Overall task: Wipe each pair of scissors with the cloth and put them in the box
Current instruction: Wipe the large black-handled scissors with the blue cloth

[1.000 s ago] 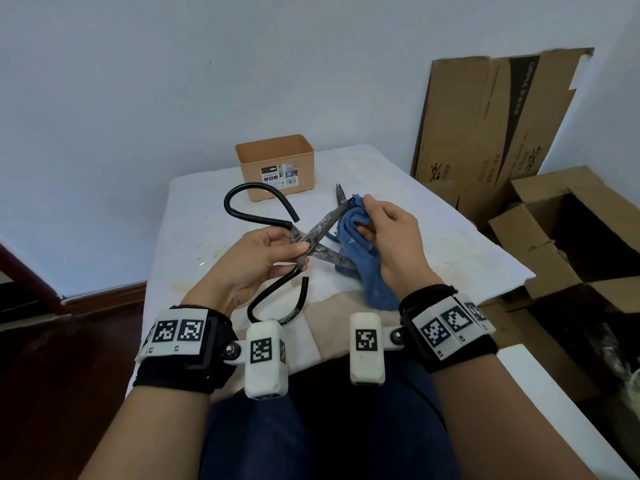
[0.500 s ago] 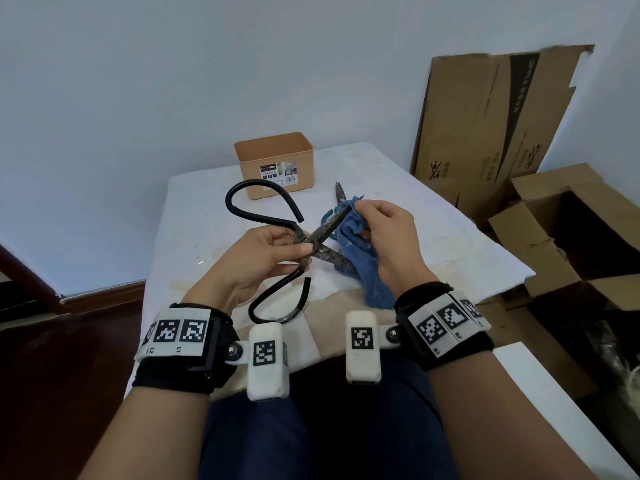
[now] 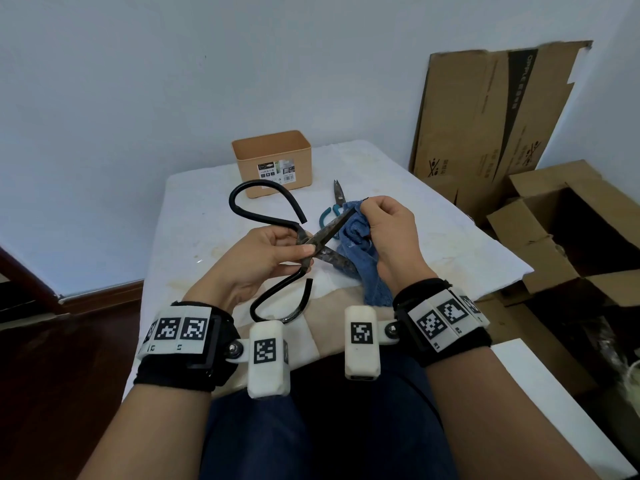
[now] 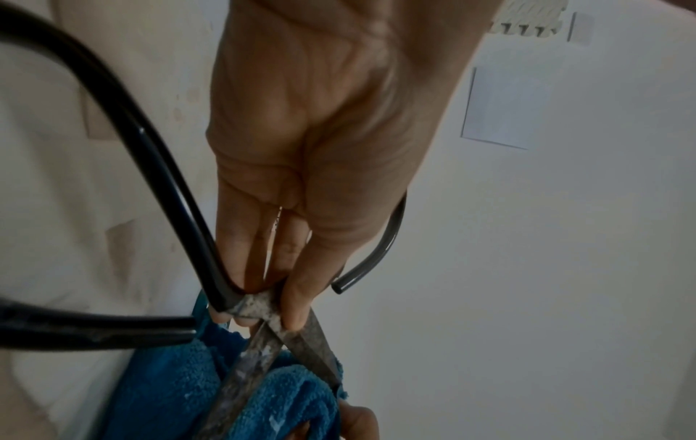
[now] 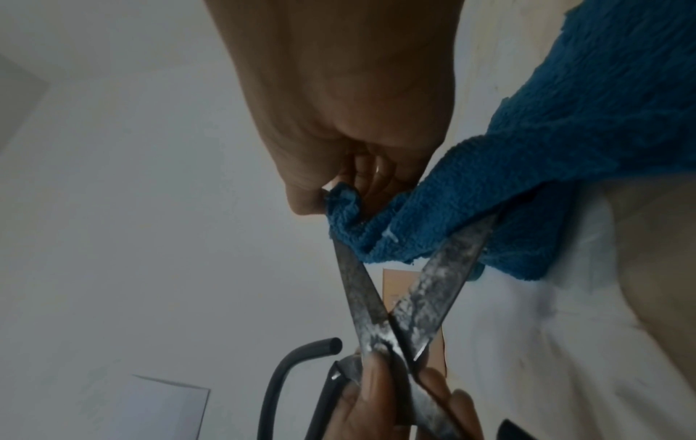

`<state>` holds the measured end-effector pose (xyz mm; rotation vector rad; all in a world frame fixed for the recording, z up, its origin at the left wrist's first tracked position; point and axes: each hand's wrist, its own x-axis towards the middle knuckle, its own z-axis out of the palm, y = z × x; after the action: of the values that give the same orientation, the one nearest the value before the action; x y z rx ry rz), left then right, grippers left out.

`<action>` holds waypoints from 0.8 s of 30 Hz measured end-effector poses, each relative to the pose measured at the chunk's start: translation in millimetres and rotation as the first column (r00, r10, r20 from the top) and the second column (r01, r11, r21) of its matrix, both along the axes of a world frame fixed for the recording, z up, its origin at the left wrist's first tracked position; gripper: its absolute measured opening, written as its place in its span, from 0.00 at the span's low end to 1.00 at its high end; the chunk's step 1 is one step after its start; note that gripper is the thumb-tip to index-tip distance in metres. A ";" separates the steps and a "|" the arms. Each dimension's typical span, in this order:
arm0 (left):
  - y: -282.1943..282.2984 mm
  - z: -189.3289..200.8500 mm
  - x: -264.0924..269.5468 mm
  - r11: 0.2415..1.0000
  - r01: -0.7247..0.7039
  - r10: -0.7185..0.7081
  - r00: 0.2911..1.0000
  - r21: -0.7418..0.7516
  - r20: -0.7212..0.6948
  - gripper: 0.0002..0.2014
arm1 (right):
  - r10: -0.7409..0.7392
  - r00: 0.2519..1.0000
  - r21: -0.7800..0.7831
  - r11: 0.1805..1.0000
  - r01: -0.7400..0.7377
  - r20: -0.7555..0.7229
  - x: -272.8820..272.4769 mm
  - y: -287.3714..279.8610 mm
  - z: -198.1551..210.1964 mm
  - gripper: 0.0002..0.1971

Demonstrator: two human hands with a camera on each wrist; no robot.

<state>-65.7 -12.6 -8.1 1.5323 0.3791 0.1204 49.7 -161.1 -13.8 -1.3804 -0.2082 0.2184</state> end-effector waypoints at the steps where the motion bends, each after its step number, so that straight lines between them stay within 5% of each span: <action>1: 0.2 -0.4 0.2 1.000 0.000 0.000 1.000 -0.002 0.000 0.09 | -0.003 1.000 -0.005 1.000 0.003 0.001 0.6 0.3 -0.6 0.09; 12: 7.8 -1.9 -3.8 0.990 -0.029 0.030 1.000 -0.138 0.008 0.05 | -0.169 0.981 0.006 0.985 0.170 -0.092 13.4 -4.0 -10.4 0.08; 24: 7.2 -0.9 2.0 0.993 -0.053 0.054 0.999 -0.107 0.006 0.06 | -0.140 0.924 -0.107 0.976 0.189 0.356 1.2 -5.5 0.8 0.03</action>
<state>-63.7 -5.4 -9.0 1.4161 0.4132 0.1470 50.9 -166.6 -13.0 -1.5626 -0.3735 -0.1583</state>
